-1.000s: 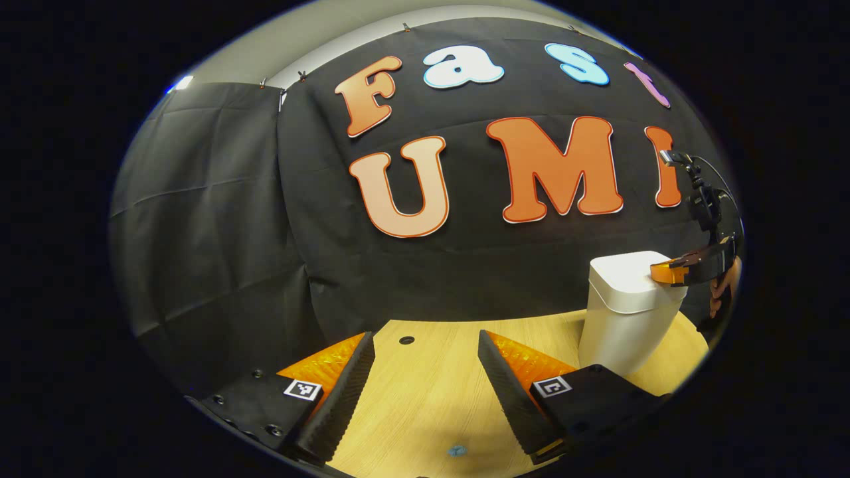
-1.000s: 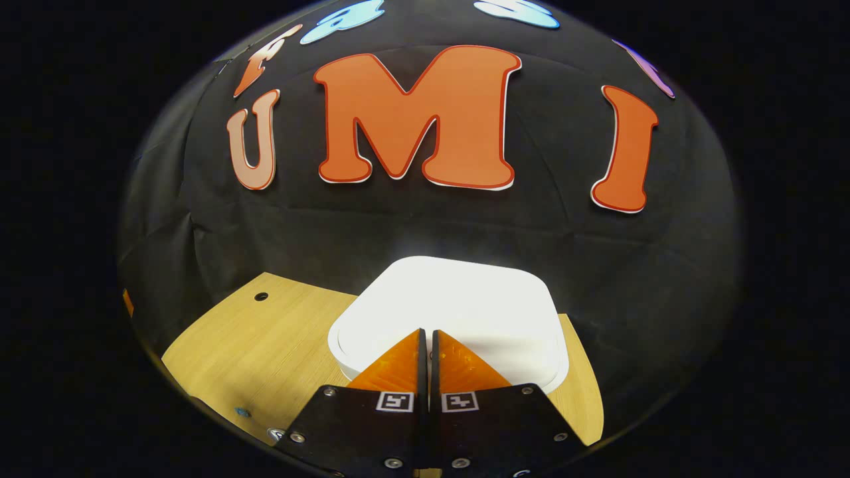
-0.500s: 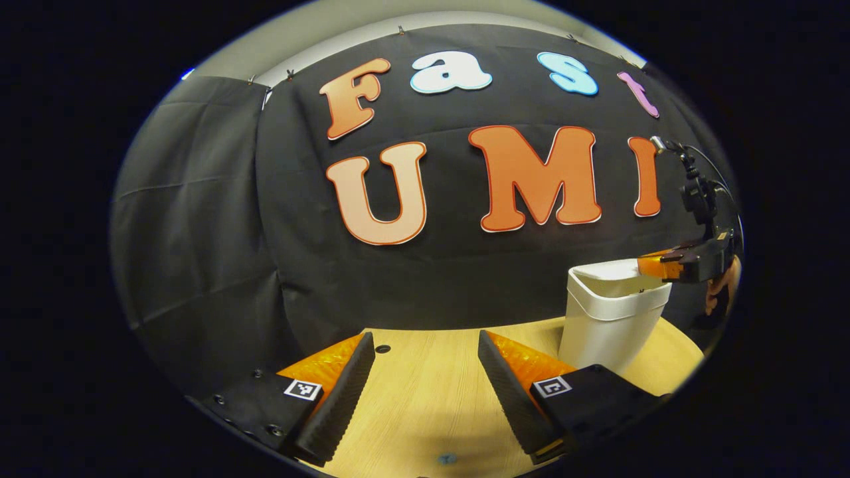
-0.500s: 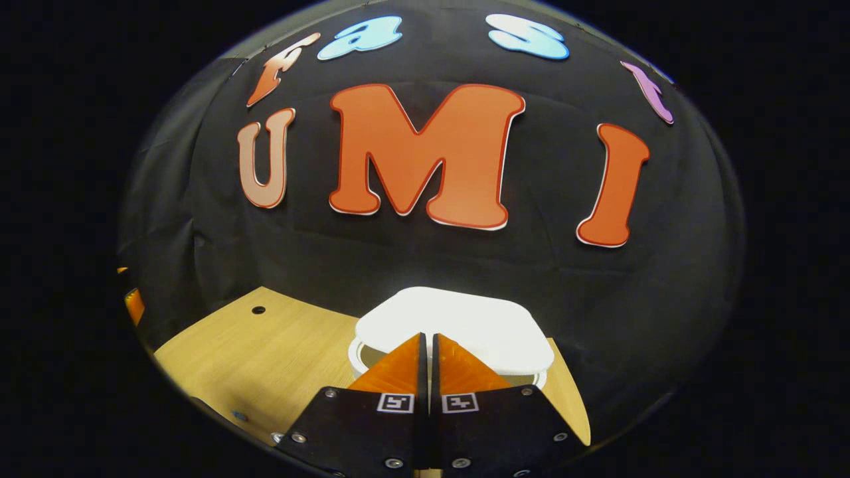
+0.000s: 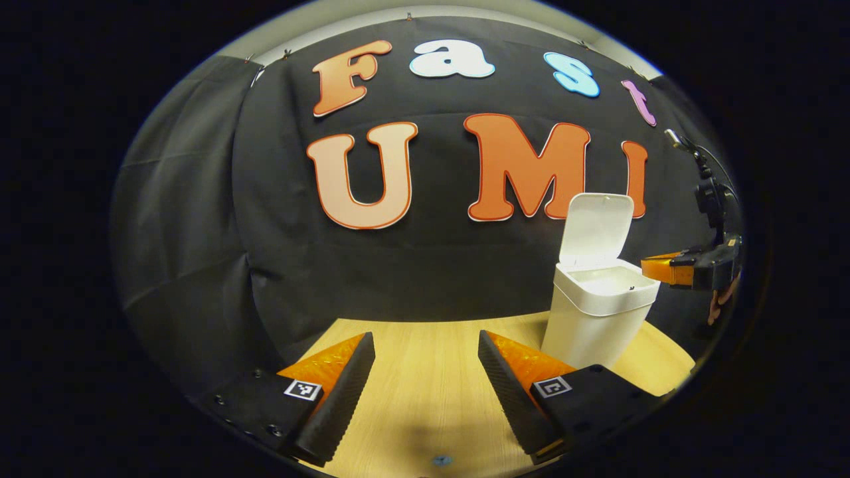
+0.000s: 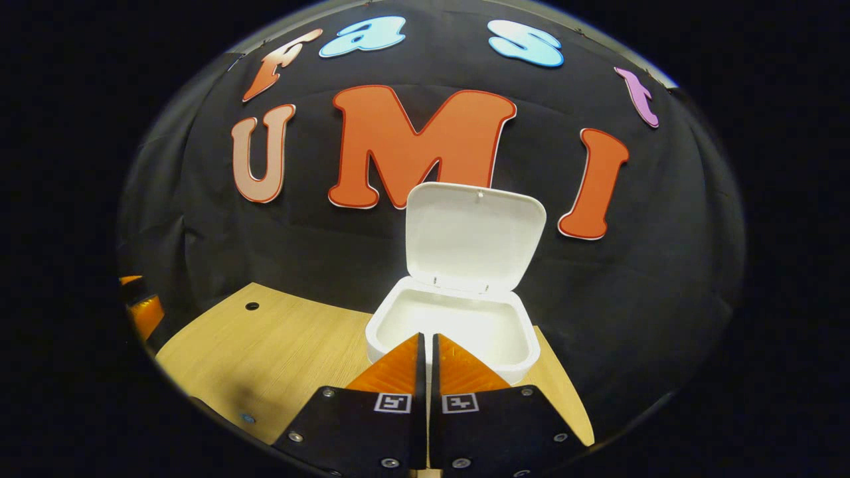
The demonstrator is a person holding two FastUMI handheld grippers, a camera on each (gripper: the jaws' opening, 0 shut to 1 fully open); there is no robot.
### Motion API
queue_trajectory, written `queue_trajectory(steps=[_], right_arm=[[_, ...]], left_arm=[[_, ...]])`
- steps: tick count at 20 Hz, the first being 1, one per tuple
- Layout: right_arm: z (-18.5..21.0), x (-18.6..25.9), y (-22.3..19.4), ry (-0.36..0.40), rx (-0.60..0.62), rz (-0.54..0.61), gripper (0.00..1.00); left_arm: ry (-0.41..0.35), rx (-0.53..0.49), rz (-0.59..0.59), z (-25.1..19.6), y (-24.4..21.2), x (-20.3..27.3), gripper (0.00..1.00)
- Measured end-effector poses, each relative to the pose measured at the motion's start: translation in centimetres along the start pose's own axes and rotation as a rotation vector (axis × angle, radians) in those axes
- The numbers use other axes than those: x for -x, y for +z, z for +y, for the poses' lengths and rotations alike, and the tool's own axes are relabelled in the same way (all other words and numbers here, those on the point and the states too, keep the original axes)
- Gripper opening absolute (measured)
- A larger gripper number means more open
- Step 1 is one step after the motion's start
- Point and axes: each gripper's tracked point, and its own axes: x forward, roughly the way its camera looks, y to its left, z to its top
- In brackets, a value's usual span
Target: Press the lid of the desktop garbage bin to open it, pick up the crumpled paper on the desktop and throw it into the bin, then pick up the pop can on the desktop and drop it into the bin, and finally close the garbage bin lid.
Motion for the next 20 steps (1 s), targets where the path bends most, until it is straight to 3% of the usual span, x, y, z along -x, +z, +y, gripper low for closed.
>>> queue_trajectory(steps=[1, 3, 5, 7, 9, 10, 11, 12, 20], right_arm=[[0.4, 0.3, -0.5, 0.008, -0.03, 0.016, 0.04], [0.8, 0.8, -1.6, 0.016, -0.087, 0.042, 0.15], [0.7, 1.3, -2.9, 0.003, -0.113, 0.075, 0.35], [0.6, 1.9, -3.9, -0.006, -0.122, 0.094, 0.32], [0.8, 2.5, -5.2, -0.003, -0.13, 0.114, 0.36], [0.9, 2.9, -5.7, -0.002, -0.132, 0.122, 0.55], [0.8, 3.2, -6.2, -0.006, -0.132, 0.13, 0.56], [0.8, 3.4, -6.9, -0.014, -0.129, 0.139, 0.64], [2.7, 5.4, -11.3, 0.036, -0.133, 0.205, 0.79]], left_arm=[[-0.017, 0.011, 0.021, -0.2, -0.7, -0.4, 0.97], [-0.048, 0.032, 0.069, -0.5, -2.1, -1.0, 1.0], [-0.077, 0.049, 0.137, -1.0, -4.0, -1.6, 1.0], [-0.093, 0.045, 0.207, -1.3, -5.8, -2.1, 0.98], [-0.113, 0.044, 0.273, -1.7, -8.6, -1.7, 0.98], [-0.123, 0.046, 0.309, -1.9, -9.8, -1.4, 1.0], [-0.13, 0.049, 0.344, -2.1, -10.9, -1.5, 0.99], [-0.135, 0.048, 0.382, -2.3, -12.1, -1.5, 0.99], [-0.147, 0.063, 0.701, -3.3, -20.5, -0.1, 0.97]])
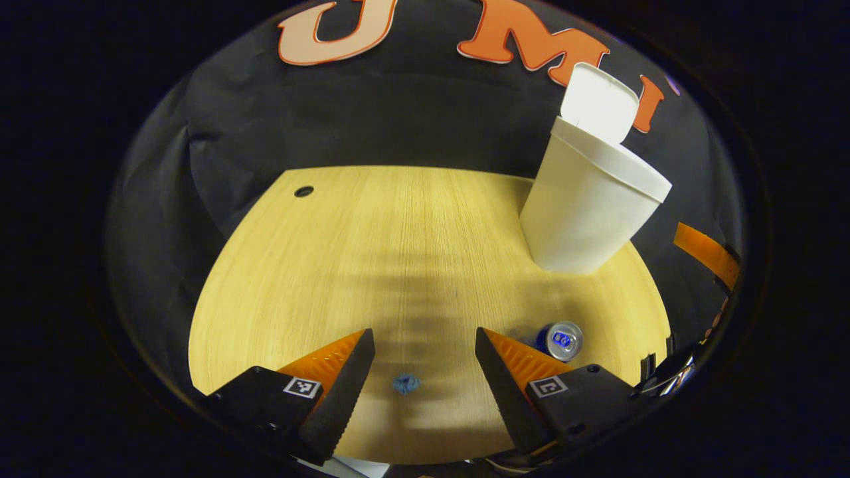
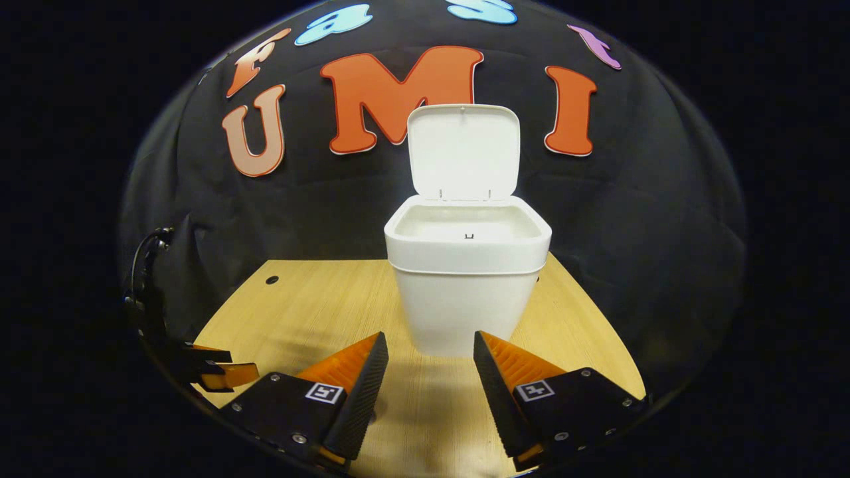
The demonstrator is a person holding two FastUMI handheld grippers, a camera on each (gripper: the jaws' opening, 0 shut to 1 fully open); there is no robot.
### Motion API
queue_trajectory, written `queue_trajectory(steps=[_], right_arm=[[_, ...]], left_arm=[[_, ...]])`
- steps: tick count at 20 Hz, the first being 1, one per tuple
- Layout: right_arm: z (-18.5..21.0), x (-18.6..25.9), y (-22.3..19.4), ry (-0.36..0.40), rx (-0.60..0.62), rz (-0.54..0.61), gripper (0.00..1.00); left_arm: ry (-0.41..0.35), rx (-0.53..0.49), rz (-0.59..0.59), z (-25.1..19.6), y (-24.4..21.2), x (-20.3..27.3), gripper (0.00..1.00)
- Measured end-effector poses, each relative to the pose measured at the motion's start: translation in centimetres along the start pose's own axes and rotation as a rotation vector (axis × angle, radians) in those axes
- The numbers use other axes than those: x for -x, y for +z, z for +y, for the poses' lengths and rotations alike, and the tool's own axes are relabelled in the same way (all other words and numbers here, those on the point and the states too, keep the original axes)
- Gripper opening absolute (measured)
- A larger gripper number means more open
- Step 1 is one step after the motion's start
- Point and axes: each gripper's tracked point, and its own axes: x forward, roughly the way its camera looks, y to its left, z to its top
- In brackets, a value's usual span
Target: Press the lid of the desktop garbage bin to open it, pick up the crumpled paper on the desktop and throw it into the bin, then pick up the pop can on the desktop and drop it into the bin, and finally close the garbage bin lid.
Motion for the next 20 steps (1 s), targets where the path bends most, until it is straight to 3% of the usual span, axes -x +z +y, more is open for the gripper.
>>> queue_trajectory(steps=[5, 8, 11, 16, 18, 19, 20], right_arm=[[1.3, 0.7, -2.0, 0.05, 0.021, 0.02, 0.83], [1.7, 0.6, -3.4, 0.066, 0.014, 0.051, 0.9], [2.0, 0.5, -4.5, 0.079, 0.008, 0.078, 0.96], [3.0, 0.2, -6.8, 0.123, 0.03, 0.14, 0.98], [3.7, 0.1, -7.4, 0.151, 0.035, 0.16, 0.98], [4.1, -0.1, -7.8, 0.168, 0.037, 0.173, 0.98], [4.4, -0.1, -8.0, 0.181, 0.035, 0.184, 0.98]], left_arm=[[-0.013, 0.049, 0.131, 0.2, -0.8, -0.7, 0.98], [-0.024, 0.139, 0.257, 0.4, -0.4, -0.8, 0.98], [0.014, 0.19, 0.338, 1.8, 1.2, -0.5, 0.98], [0.056, 0.32, 0.488, 4.0, 6.6, 0.8, 0.98], [0.074, 0.341, 0.512, 4.9, 10.1, 1.2, 0.94], [0.081, 0.345, 0.525, 5.4, 13.0, 1.5, 0.82], [0.081, 0.349, 0.534, 5.7, 15.2, 1.8, 0.82]])
